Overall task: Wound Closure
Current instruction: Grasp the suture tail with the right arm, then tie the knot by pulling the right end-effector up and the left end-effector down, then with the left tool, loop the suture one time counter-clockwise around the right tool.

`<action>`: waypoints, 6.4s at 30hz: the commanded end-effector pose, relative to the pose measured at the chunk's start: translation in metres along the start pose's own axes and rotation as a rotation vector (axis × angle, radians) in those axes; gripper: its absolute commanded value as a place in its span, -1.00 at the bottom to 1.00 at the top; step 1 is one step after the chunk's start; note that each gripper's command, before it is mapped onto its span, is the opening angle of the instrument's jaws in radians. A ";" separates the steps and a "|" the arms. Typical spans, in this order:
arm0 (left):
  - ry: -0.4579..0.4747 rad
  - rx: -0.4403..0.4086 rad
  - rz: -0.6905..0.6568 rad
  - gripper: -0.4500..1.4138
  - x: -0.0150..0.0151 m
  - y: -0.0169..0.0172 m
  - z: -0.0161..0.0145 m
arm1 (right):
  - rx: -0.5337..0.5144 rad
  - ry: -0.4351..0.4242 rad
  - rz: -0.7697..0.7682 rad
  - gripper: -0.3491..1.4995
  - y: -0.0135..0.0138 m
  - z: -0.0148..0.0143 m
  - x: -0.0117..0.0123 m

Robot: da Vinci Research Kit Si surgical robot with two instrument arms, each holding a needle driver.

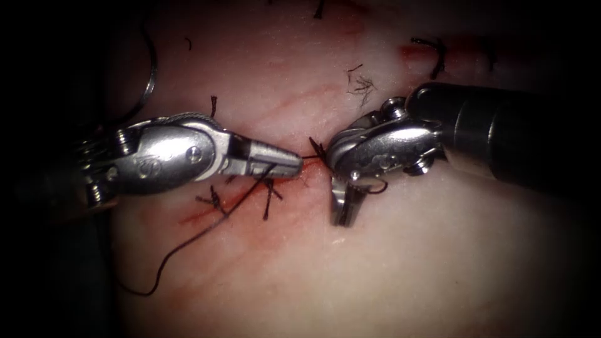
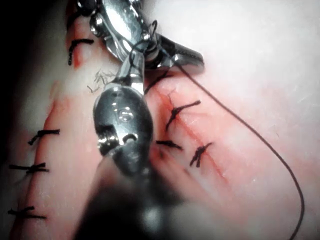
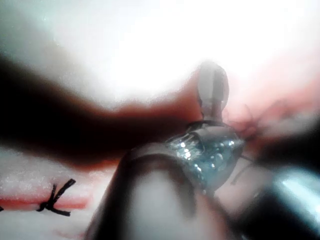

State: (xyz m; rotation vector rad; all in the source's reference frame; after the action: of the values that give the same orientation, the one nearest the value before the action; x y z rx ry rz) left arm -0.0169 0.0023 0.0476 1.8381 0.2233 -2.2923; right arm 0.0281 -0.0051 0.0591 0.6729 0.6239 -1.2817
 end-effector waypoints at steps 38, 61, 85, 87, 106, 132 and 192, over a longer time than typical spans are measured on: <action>0.000 -0.006 0.011 -0.89 0.0001 0.0005 0.0007 | 0.012 -0.245 -0.134 0.56 -0.0001 -0.0007 0.0005; 0.003 -0.010 0.005 -0.89 0.0002 0.0003 0.0003 | 0.037 -0.271 -0.176 -1.00 0.0000 0.0000 0.0013; 0.002 -0.007 0.003 -0.89 0.0004 0.0007 0.0004 | -0.123 -0.108 0.091 -1.00 0.0005 -0.0021 0.0010; 0.001 -0.006 0.003 -0.89 0.0005 0.0009 0.0004 | -0.169 -0.047 0.131 -1.00 0.0004 -0.0027 0.0010; -0.126 -0.030 -0.041 -0.89 0.0005 0.0048 0.0040 | -0.338 0.349 0.337 -1.00 -0.0004 -0.0082 -0.0013; -0.043 -0.164 -0.154 -0.89 0.0094 0.0136 0.0162 | -0.541 0.462 0.552 -1.00 0.0002 -0.0098 -0.0063; -0.112 -0.228 -0.026 -0.89 0.0180 0.0060 0.0017 | -0.923 0.640 0.630 -1.00 -0.0011 -0.0094 0.0001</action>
State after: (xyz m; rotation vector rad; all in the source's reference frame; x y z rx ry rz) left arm -0.0199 -0.0046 0.0300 1.5964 0.4455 -2.2766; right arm 0.0257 0.0017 0.0526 0.4165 1.2846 -0.0861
